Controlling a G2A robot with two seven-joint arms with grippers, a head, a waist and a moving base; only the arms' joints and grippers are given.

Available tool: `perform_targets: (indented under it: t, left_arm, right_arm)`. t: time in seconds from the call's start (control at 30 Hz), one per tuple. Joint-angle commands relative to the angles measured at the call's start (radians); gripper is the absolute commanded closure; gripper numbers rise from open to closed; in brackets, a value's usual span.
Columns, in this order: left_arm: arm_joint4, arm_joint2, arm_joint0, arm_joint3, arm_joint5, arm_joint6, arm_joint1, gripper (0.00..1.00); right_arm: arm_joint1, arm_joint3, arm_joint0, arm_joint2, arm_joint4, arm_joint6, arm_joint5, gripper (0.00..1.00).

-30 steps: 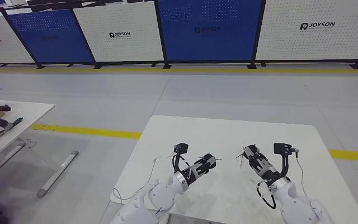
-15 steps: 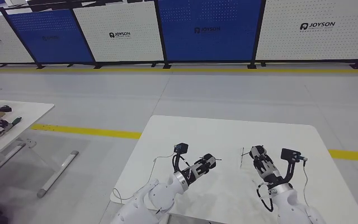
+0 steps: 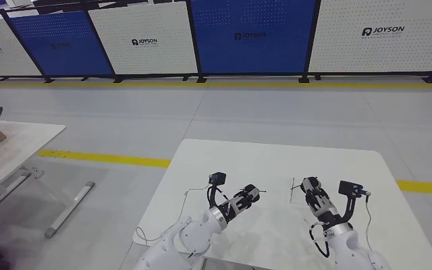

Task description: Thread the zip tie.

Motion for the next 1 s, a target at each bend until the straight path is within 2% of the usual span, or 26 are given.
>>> perform_targets:
  t: [0.0, 0.47, 0.7, 0.97]
  left_arm:
    - [0.018, 0.009, -0.003, 0.001, 0.01, -0.009, -0.001, 1.0]
    - [0.013, 0.014, -0.003, 0.001, 0.002, -0.015, -0.002, 1.0]
    - [0.013, 0.014, -0.003, 0.001, 0.002, -0.015, -0.002, 1.0]
    - [0.013, 0.014, -0.003, 0.001, 0.002, -0.015, -0.002, 1.0]
  right_arm:
    - [0.0, 0.0, 0.0, 0.0, 0.0, 0.0, 0.0, 1.0]
    - [-0.001, 0.003, -0.002, -0.002, -0.001, -0.003, -0.001, 1.0]
    - [-0.011, 0.035, 0.006, -0.052, 0.002, -0.026, -0.032, 1.0]
    - [-0.016, 0.038, 0.011, -0.067, 0.019, -0.033, -0.022, 1.0]
